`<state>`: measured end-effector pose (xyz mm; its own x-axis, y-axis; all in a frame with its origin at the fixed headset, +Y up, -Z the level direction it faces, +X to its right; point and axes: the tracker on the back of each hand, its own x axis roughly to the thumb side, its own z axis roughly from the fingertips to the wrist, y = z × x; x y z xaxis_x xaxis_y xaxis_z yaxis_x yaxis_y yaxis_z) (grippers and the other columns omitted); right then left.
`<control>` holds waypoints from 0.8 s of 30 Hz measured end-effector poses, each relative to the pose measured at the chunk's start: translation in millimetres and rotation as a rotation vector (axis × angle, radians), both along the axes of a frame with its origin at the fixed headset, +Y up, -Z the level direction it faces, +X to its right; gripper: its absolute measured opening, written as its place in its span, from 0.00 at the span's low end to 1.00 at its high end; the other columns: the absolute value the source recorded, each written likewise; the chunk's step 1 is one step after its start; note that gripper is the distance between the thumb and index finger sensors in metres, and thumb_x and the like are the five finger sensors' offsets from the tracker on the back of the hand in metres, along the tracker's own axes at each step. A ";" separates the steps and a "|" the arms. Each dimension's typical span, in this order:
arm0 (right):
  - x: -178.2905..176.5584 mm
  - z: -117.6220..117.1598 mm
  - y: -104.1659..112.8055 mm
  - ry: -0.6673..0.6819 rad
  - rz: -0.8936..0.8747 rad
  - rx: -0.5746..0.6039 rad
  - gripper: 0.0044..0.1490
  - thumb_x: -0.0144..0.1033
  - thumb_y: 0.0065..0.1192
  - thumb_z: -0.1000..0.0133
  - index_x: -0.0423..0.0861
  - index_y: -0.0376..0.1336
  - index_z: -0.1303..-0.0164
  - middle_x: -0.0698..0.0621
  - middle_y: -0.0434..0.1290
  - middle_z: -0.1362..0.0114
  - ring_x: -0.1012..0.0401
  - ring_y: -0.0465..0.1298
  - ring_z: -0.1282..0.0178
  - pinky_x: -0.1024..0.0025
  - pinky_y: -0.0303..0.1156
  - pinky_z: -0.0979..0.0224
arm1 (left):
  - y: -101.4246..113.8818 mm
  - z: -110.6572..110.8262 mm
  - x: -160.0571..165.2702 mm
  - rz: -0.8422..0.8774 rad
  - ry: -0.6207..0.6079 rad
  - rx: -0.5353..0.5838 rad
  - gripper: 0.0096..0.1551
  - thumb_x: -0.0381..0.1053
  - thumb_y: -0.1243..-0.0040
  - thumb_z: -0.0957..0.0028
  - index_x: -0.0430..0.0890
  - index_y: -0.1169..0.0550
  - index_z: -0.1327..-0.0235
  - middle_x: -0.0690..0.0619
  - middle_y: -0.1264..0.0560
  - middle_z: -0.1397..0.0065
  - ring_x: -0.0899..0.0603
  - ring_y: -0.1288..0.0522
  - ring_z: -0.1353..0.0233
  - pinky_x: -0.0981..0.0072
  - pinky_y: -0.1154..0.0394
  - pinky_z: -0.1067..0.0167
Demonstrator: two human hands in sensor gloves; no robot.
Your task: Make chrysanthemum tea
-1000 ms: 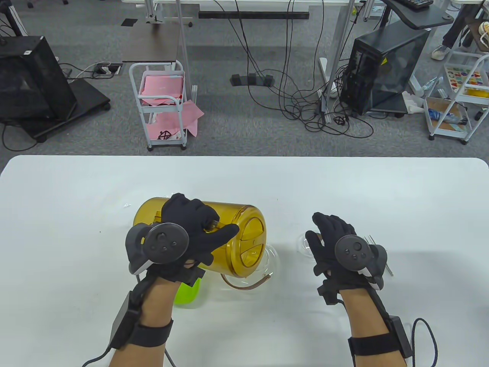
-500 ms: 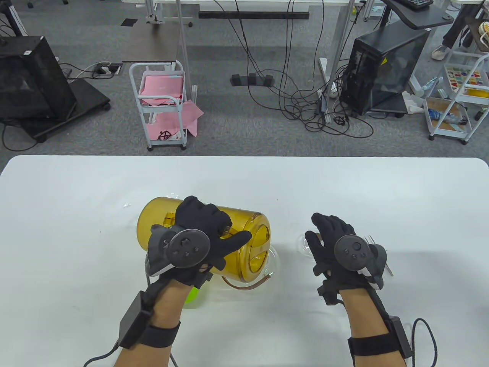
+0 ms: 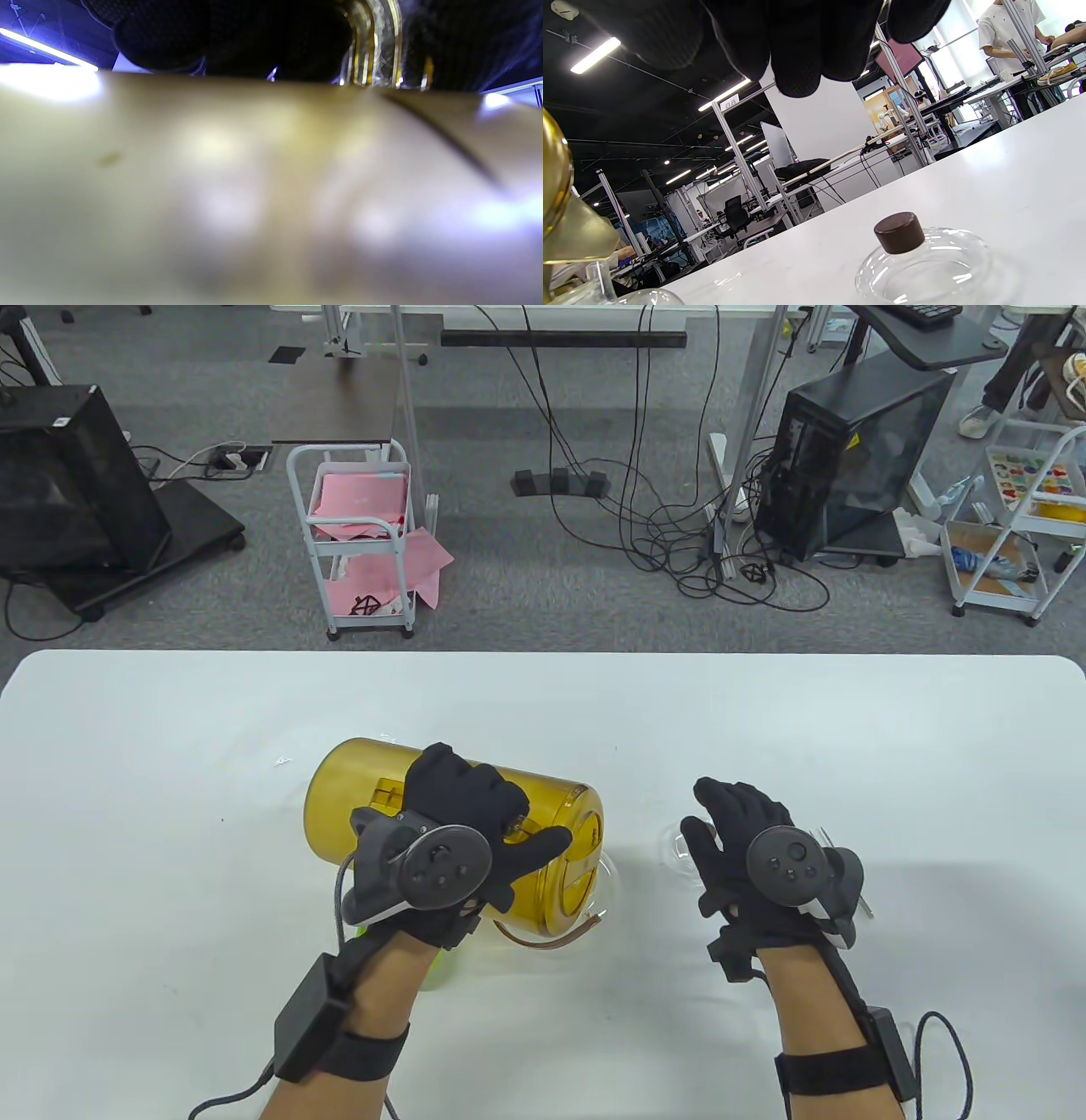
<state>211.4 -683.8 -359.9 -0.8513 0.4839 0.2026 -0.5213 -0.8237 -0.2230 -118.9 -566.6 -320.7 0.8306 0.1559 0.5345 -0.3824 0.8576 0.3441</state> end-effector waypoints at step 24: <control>0.3 0.4 0.4 0.000 0.004 -0.002 0.38 0.60 0.55 0.38 0.55 0.60 0.19 0.51 0.65 0.19 0.46 0.64 0.14 0.35 0.54 0.19 | 0.5 4.3 5.7 -0.041 0.003 0.014 0.29 0.78 0.29 0.52 0.51 0.11 0.69 0.49 0.15 0.60 0.35 0.22 0.50 0.26 0.43 0.27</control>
<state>211.7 -683.4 -359.5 -0.8531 0.4811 0.2019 -0.5182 -0.8262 -0.2211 -113.2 -566.1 -316.4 0.8378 0.1147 0.5338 -0.3462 0.8676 0.3570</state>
